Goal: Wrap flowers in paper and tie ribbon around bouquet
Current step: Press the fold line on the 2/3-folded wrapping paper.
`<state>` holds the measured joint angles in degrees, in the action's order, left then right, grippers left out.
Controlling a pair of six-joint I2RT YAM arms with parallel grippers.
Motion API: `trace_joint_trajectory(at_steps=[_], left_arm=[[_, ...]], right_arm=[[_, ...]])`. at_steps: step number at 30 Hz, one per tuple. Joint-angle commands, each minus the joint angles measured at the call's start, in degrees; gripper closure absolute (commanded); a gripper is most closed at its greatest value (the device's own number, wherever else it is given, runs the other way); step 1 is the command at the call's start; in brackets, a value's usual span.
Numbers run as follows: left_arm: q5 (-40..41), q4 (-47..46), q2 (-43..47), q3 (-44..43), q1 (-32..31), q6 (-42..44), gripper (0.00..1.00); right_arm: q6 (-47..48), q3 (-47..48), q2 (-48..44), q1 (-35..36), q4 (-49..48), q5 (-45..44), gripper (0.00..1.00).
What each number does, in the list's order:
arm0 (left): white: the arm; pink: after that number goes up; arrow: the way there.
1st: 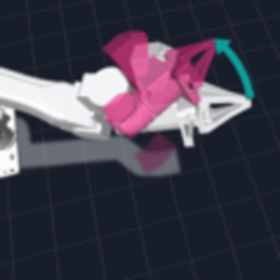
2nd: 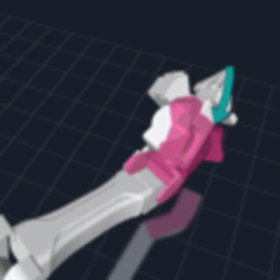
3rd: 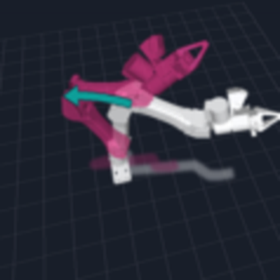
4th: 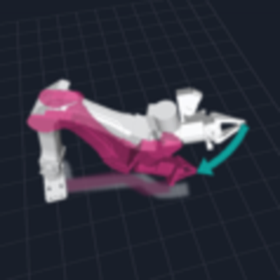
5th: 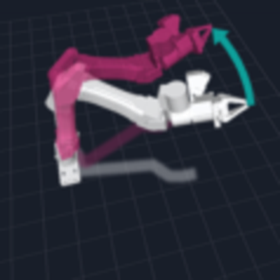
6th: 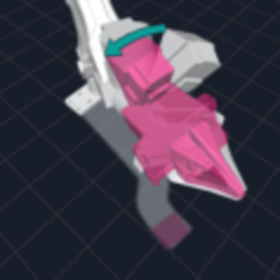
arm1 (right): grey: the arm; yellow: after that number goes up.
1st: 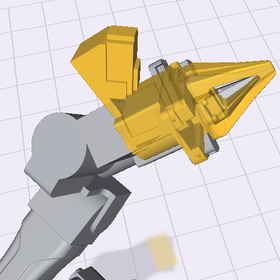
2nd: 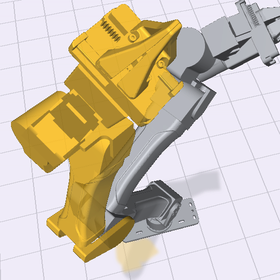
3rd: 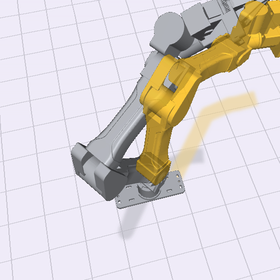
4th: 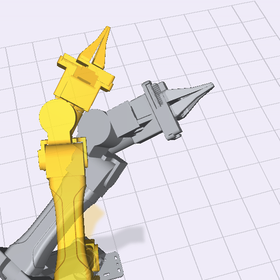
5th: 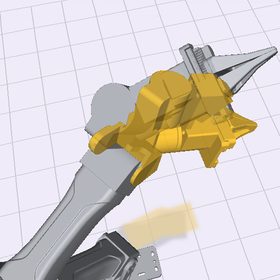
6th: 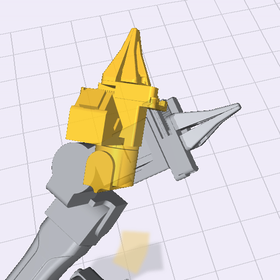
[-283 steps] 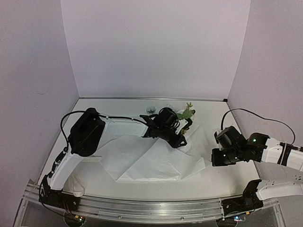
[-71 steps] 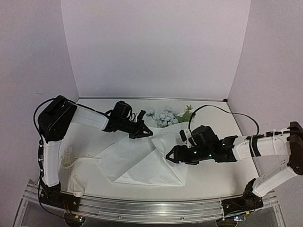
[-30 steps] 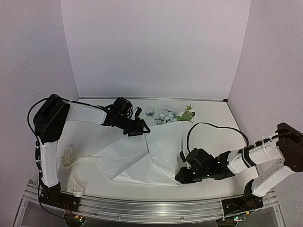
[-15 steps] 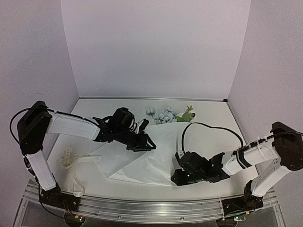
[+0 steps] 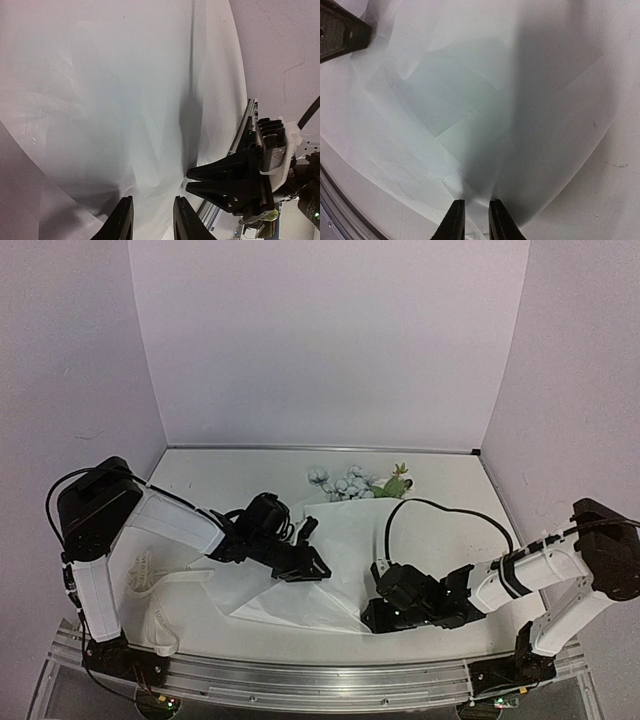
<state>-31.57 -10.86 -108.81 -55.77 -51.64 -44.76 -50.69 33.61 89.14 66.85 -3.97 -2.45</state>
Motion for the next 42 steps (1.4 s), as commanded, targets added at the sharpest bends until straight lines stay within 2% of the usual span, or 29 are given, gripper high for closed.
trace_joint_trajectory(at_steps=[1,6,12,27,42], left_arm=[[3.4,2.5,-1.1,-0.2,-1.3,3.4,0.72],[9.0,9.9,-2.4,-1.6,-2.3,6.1,0.75],[13.8,16.9,-4.2,-3.3,-2.8,7.7,0.77],[15.5,20.1,-5.2,-4.6,-2.9,8.9,0.8],[16.4,23.5,0.1,-5.0,-2.9,11.3,0.82]], right_arm=[[0.4,0.0,0.0,0.1,0.7,0.0,0.83],[-0.4,0.4,-0.7,-0.1,0.7,0.7,0.81],[-4.1,1.2,-2.7,-3.5,0.5,5.9,0.79],[-6.9,-0.8,-3.2,-9.8,-2.4,10.7,0.81],[-9.9,-2.1,3.6,-7.4,-9.0,10.8,0.85]])
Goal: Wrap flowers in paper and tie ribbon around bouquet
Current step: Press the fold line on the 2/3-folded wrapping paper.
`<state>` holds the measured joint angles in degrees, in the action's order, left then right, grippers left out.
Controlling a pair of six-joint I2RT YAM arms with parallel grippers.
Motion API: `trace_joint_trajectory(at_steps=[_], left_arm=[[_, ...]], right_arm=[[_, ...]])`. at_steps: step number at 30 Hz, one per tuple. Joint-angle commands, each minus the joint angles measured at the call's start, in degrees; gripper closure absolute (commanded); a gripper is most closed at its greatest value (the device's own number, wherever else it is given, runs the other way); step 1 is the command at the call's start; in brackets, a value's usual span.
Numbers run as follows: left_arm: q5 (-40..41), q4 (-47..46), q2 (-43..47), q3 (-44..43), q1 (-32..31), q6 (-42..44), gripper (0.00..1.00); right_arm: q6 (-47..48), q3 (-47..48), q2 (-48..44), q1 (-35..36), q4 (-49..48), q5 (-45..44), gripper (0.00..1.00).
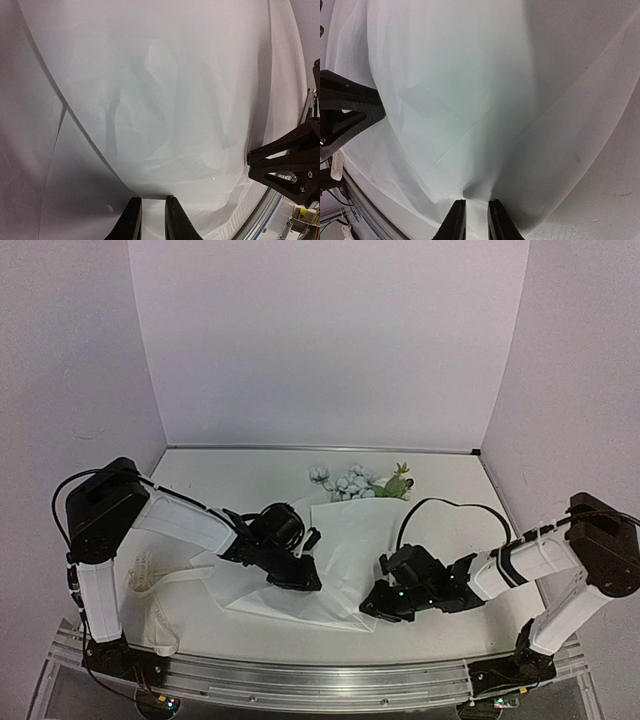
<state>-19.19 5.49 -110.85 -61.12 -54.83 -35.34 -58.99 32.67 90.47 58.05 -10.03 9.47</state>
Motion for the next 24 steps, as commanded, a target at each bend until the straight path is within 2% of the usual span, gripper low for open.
trace_joint_trajectory(at_steps=[1,10,16,24], left_arm=[[3.8,7.6,2.9,0.1,0.3,1.9,0.82],[0.6,9.6,10.6,-4.2,0.3,0.5,0.77],[-4.0,4.5,6.0,-6.4,-0.7,0.8,0.76],[-4.9,0.0,-1.6,-8.0,-1.4,5.8,0.76]], right_arm=[[-1.9,-1.4,2.5,1.5,-3.5,-1.4,0.85],[-2.7,-2.1,3.2,1.7,-5.0,-1.8,0.85],[-2.8,-1.6,3.3,1.7,-5.0,-1.2,0.85],[-3.0,-0.9,3.6,1.6,-5.0,0.7,0.85]])
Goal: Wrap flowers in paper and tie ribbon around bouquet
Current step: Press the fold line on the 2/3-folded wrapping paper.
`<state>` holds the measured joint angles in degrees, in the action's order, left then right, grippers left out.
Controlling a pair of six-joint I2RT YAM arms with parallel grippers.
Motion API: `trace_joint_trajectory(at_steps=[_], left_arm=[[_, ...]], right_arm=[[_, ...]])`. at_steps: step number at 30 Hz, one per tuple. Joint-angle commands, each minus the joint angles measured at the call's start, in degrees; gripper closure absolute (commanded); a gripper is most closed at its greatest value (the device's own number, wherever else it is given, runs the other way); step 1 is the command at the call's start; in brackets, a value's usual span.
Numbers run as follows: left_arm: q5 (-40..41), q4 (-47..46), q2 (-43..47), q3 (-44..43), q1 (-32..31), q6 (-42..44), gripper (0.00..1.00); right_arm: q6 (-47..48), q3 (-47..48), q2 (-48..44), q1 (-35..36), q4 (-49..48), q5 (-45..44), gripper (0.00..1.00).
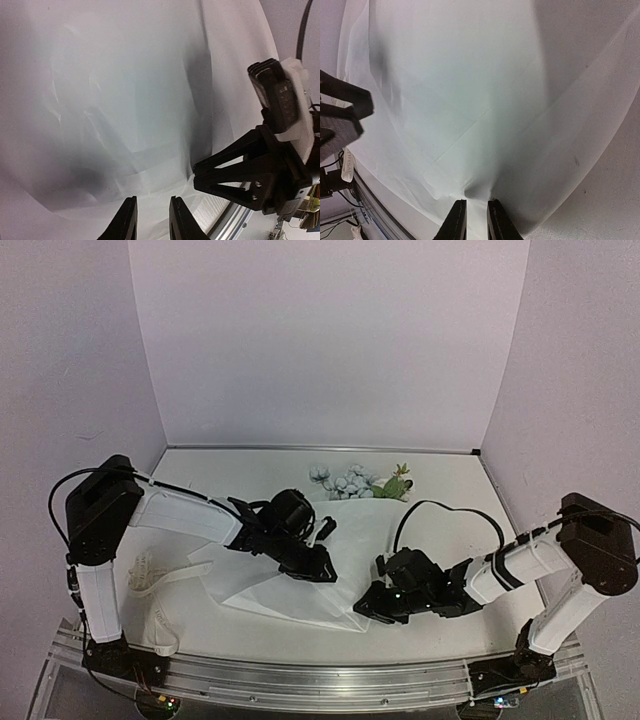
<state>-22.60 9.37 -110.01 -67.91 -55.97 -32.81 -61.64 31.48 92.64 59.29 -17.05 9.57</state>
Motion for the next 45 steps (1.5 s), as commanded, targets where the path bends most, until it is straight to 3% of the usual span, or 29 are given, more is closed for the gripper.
trace_joint_trajectory(at_steps=[1,9,23,45], left_arm=[[-1.6,-4.7,-3.0,-0.7,-0.2,3.5,0.76],[1.7,-2.8,-6.4,1.8,-0.2,1.0,0.76],[4.5,2.6,-8.0,3.3,0.1,0.0,0.77],[3.4,3.2,-7.3,3.3,0.5,1.2,0.79]], right_arm=[[-0.4,0.3,1.4,0.4,2.0,0.6,0.85],[-1.3,0.8,0.3,0.0,2.1,1.0,0.84],[-1.8,0.9,-0.5,-8.1,2.0,7.7,0.82],[-0.8,9.5,8.1,-26.7,2.0,16.0,0.83]])
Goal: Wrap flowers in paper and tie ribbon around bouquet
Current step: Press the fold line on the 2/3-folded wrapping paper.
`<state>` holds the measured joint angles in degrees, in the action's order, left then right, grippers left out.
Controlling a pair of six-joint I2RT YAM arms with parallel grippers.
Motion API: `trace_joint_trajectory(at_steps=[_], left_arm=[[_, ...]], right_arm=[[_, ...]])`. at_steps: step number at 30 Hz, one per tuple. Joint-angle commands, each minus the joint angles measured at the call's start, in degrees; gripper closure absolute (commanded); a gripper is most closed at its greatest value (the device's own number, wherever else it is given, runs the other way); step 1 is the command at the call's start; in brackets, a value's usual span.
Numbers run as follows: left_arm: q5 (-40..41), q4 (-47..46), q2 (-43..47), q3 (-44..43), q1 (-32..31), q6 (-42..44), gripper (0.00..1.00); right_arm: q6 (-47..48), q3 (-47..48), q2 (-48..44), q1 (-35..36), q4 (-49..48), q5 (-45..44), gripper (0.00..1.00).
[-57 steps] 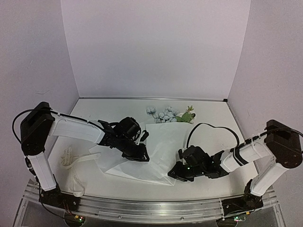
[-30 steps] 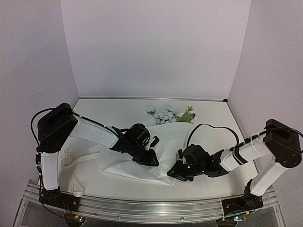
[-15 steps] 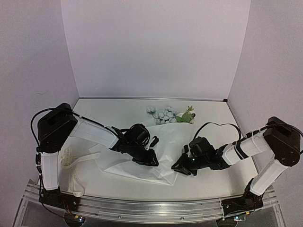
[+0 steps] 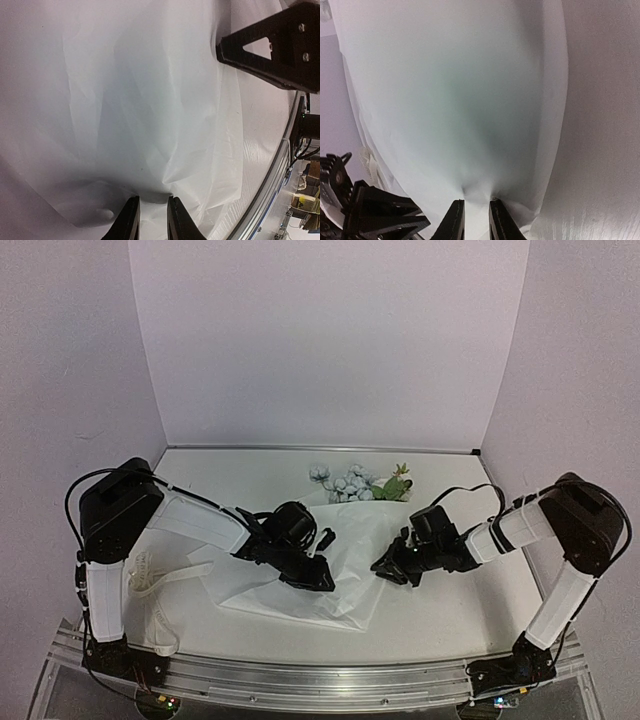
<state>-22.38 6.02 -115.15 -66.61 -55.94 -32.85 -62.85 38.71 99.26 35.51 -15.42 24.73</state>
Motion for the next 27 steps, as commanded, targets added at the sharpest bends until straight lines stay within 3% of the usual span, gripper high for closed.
trace_joint_trajectory(at_steps=[1,27], left_arm=[[3.1,6.6,-2.1,1.9,0.6,1.3,0.79],[1.8,8.4,-2.1,0.2,1.5,1.9,0.79]], right_arm=[[0.5,2.7,1.8,-3.9,0.4,1.1,0.83],[-1.0,25.6,18.3,-22.9,6.2,7.7,0.83]])
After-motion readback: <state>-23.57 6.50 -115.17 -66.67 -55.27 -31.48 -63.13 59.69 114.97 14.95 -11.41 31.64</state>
